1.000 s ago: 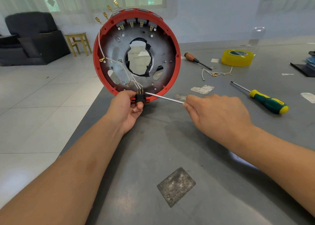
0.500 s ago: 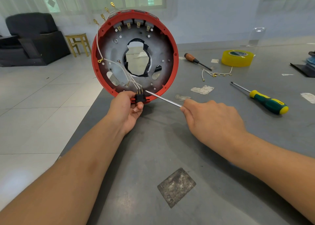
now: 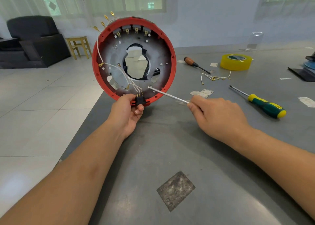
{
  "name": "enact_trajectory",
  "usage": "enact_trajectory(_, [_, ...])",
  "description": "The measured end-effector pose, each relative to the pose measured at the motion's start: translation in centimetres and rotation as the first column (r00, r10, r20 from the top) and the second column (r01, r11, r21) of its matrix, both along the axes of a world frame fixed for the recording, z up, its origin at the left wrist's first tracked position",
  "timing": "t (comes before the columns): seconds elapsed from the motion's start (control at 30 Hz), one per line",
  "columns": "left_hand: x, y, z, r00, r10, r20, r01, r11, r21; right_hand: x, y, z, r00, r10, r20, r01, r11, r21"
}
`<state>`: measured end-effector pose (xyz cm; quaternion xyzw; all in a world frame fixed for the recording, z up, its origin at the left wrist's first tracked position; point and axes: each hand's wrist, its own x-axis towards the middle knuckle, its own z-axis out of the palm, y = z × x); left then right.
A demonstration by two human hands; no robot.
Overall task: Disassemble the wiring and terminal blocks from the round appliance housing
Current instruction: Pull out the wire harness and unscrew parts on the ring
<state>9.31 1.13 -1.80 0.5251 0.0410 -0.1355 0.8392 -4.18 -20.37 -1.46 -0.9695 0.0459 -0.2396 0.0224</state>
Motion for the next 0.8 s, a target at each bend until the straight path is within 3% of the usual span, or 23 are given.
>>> enact_trajectory(0.1, [0.0,0.0,-0.1,1.0,-0.006,0.01,0.006,1.0,-0.002,0.1,-1.8,0.4,0.992,0.029,0.119,-0.032,0.999,0.02])
enact_trajectory(0.23, [0.0,-0.1,0.0,1.0,-0.015,0.021,0.015,1.0,-0.016,0.5,-4.2,0.6,0.941,-0.244,0.236,0.216,0.966,0.14])
enact_trajectory(0.33, [0.0,-0.2,0.0,0.999,-0.009,0.046,0.009,1.0,-0.003,0.7,-5.8,0.2,0.892,-0.431,0.133,0.405,0.895,0.189])
enact_trajectory(0.43, [0.0,-0.3,-0.2,0.998,-0.004,0.065,0.003,1.0,0.012,1.0,-6.8,-0.3,0.871,-0.491,0.006,0.488,0.868,0.097])
enact_trajectory(0.6, [0.1,-0.4,-0.5,0.995,0.007,0.096,-0.011,0.999,0.042,2.1,-6.9,-0.5,0.842,-0.526,-0.122,0.525,0.85,-0.044])
enact_trajectory(0.8, [0.2,-0.4,-0.7,0.993,-0.005,0.118,-0.002,0.998,0.056,2.6,-6.9,-0.6,0.844,-0.525,-0.108,0.503,0.846,-0.178])
